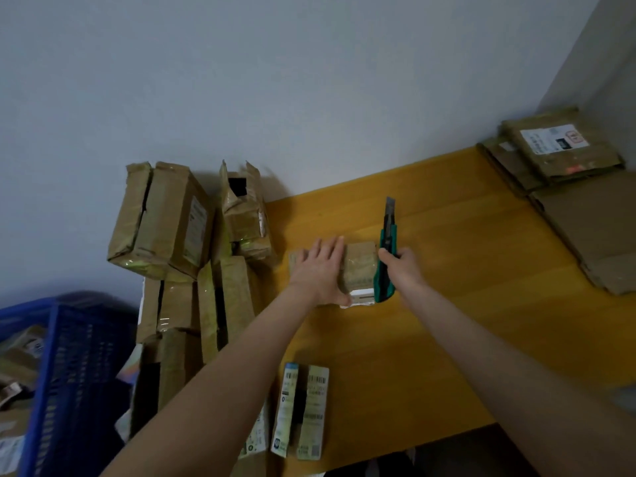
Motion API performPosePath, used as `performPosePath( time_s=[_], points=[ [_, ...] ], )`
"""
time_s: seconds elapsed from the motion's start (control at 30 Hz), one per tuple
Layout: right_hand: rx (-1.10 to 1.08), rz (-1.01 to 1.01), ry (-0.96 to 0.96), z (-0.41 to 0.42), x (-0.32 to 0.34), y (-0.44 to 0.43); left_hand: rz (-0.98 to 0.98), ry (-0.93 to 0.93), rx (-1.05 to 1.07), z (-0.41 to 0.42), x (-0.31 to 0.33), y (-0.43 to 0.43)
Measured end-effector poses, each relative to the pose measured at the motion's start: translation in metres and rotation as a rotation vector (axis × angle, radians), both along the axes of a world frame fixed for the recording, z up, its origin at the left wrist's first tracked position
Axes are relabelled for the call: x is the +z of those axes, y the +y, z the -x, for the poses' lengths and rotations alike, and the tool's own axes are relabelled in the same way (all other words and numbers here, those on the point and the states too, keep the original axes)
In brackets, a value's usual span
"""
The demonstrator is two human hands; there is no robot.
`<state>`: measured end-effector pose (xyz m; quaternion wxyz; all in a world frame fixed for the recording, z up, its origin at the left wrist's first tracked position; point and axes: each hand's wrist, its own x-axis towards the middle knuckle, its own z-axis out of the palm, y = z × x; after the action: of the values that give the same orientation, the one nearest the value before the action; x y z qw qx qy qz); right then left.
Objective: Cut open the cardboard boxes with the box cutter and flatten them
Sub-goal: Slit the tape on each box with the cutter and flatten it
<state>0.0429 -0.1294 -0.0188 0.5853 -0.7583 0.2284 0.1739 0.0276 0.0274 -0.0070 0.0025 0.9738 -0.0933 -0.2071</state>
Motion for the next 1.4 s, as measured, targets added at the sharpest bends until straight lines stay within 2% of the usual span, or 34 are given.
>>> performPosePath(
  time_s=[0.13, 0.47, 0.77, 1.1, 1.4],
  points=[
    [0.065, 0.033, -0.027, 0.017, 0.002, -0.018, -0.016, -0.021, 0.011, 0.000, -0.004, -0.013],
    [0.369, 0.434, -0.195, 0.071, -0.002, -0.069, -0.008, -0.010, 0.049, 0.000, -0.002, -0.015],
    [0.465, 0.442, -0.239, 0.061, 0.008, -0.074, 0.012, -0.039, 0.048, 0.005, -0.001, -0.016],
    [0.559, 0.428, -0.164, 0.062, 0.004, -0.082, -0.003, -0.068, 0.044, 0.009, -0.004, -0.016],
    [0.695, 0.497, -0.155, 0.074, -0.001, -0.095, -0.006, -0.048, 0.037, 0.001, -0.006, -0.012]
  ],
)
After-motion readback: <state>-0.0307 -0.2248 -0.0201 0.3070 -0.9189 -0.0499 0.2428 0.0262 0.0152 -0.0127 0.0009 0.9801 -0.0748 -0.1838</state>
